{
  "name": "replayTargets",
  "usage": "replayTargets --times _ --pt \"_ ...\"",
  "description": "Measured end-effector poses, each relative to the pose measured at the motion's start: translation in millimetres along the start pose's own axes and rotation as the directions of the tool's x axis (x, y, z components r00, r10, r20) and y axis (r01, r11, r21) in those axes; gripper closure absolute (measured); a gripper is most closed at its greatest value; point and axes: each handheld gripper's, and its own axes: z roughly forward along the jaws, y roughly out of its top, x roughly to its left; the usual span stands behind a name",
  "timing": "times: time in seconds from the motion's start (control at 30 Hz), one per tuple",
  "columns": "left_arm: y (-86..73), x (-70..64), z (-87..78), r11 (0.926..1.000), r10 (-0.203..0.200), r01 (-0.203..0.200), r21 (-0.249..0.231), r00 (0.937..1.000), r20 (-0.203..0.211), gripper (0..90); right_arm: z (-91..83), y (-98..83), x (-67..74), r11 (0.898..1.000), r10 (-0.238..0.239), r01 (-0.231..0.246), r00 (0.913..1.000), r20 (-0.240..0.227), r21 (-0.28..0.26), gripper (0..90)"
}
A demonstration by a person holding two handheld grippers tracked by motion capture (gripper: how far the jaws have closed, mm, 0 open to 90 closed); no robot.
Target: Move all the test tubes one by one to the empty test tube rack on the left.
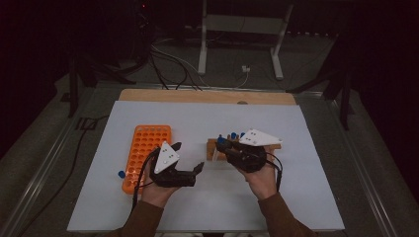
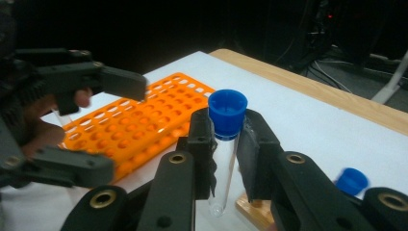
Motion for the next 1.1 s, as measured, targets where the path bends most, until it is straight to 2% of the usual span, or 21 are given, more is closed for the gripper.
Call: replayTargets --times 0.27,0.57,0.73,1.1 --pt "2.1 -6.7 10.4 0.9999 0.012 -0.011 -0.010 0.9991 0.041 24.6 8.6 1.2 11.5 1.000 -0.012 0.012 0.9994 -0.033 0.009 77.0" --pt "1.7 -12.1 18.2 0.9993 0.027 -0.024 -0.030 0.9961 0.083 50.5 13.7 2.1 21.3 1.000 -0.024 0.025 0.9977 -0.064 0.017 77.0" --pt "1.4 -12.3 17.8 0.9987 0.043 -0.041 -0.031 0.9955 0.084 62.2 14.1 2.0 23.5 0.999 -0.029 0.031 0.9969 -0.073 0.017 77.0" --pt "0.3 -12.3 17.4 0.9983 0.054 -0.052 -0.025 0.9951 0.083 76.9 17.8 1.7 26.9 0.999 -0.032 0.034 0.9947 -0.098 0.026 77.0"
